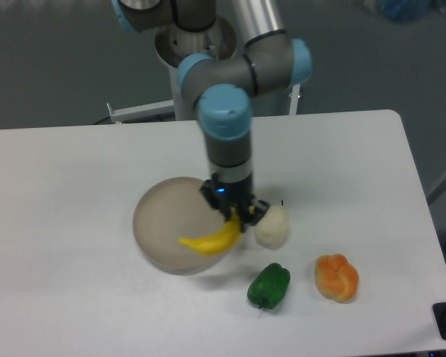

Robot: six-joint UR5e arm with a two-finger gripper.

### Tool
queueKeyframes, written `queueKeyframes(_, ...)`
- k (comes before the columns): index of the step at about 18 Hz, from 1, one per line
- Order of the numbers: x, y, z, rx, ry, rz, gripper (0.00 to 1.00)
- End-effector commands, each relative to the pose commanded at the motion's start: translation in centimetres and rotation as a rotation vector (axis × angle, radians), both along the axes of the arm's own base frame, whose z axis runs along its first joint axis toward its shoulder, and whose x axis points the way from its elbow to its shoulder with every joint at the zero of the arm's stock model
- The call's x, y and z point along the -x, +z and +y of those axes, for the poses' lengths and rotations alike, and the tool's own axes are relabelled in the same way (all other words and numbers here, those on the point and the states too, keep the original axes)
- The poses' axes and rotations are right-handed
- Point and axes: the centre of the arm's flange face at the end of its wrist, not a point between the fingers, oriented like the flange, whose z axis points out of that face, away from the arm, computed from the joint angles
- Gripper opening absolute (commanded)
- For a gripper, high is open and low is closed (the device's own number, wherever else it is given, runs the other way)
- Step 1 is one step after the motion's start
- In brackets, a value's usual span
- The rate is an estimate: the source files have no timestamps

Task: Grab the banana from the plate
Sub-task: 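Carry the held banana away from the plate toward the pear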

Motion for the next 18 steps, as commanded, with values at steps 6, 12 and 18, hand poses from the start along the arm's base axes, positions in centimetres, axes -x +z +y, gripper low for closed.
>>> queueKeyframes(6,4.4,1.3,-1.5,0.027,-0.047,0.030,0.32)
queueKeyframes(12,7.5,2.6,-1.2,0.021,-0.052,0.067,0.32)
queueKeyframes(18,8.5,2.2,-1.0,0.024,-0.045,0.066,0.32)
